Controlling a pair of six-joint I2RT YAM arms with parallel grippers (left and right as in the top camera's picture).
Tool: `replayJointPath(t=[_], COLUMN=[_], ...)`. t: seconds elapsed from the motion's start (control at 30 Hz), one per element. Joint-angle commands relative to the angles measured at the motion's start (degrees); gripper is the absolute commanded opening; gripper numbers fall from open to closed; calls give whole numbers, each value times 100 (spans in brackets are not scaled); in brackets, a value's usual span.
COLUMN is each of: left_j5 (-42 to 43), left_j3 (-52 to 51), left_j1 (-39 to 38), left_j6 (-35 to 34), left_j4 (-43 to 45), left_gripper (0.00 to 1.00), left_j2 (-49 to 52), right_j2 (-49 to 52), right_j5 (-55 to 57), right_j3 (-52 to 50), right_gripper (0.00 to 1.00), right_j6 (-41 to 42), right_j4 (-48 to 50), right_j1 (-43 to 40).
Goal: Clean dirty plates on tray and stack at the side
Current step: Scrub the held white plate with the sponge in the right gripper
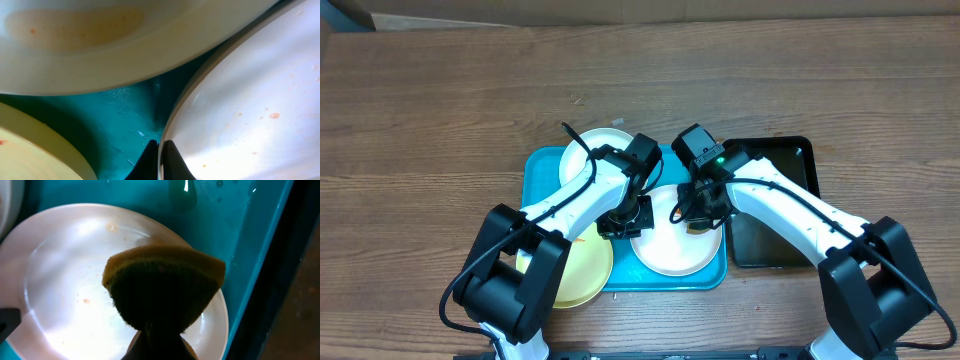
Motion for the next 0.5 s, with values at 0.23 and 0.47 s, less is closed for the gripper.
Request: replayJointPath(t=[0.23, 0.47], left_j5=[39, 39], left_j3=[-24, -24], left_j1=[31, 31], left_j6=[-11, -11], left_j4=[-11, -44], left_gripper=[4, 4], left_j2=[52, 52], right_j2=[42, 293], right_j5=[114, 393], right_j3=[-516, -542], right_gripper=[4, 4], right_j6=[208, 855], right_j4=[741, 754], right_j1=[-15, -76])
